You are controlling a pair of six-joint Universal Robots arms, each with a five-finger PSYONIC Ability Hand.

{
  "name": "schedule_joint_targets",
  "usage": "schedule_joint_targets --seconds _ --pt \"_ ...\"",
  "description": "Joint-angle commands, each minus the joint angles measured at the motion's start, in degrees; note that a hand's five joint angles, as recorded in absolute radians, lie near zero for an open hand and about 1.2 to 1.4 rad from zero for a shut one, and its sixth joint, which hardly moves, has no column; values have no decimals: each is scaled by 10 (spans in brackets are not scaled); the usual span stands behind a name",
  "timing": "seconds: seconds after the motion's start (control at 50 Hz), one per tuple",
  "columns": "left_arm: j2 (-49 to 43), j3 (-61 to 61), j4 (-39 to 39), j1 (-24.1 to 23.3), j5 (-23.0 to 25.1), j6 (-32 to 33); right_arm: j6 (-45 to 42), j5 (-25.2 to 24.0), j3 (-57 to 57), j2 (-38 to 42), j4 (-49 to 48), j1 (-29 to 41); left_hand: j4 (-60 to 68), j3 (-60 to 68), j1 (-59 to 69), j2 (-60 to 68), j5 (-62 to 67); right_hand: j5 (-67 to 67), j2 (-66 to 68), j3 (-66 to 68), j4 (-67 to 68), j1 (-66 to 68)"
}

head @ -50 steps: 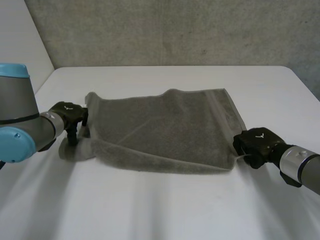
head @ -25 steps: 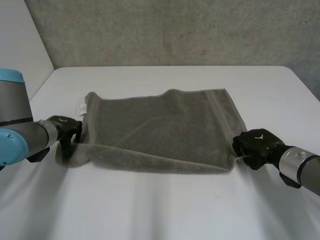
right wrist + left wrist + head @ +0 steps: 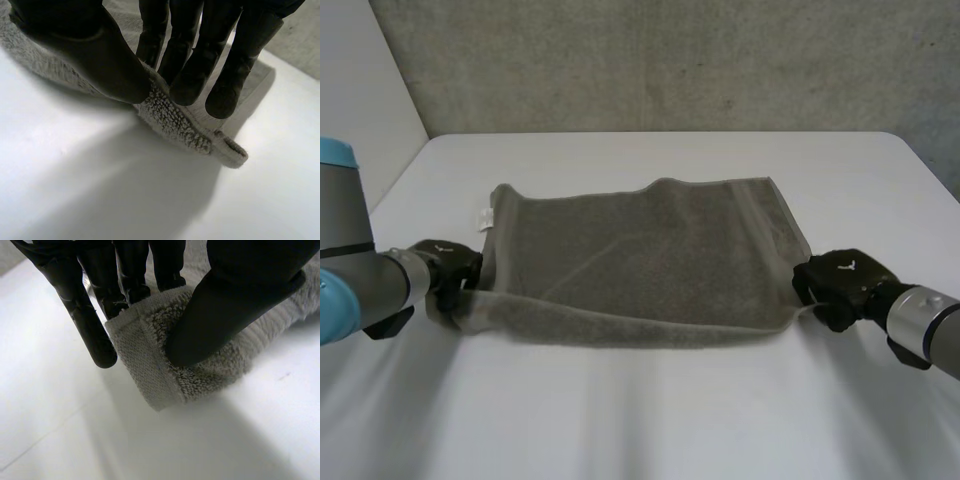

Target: Fold the towel.

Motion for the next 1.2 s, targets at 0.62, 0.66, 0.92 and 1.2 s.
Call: schedule_joint_targets --seconds 0.62,0.66,0.92,1.2 --pt "326 -286 178 43 59 3 -149 -56 -165 -163 346 -84 104 107 125 104 118 34 44 33 35 38" --pt "313 -286 197 43 61 3 -154 -51 -180 -142 350 -81 104 107 125 104 118 34 44 33 35 38" --pt "105 -158 370 -21 39 -3 -53 -23 -337 85 239 -14 104 107 125 104 118 34 44 33 35 38" --pt "-85 33 388 -53 -66 -4 1 76 -370 177 -60 43 104 107 125 104 118 34 44 33 35 38"
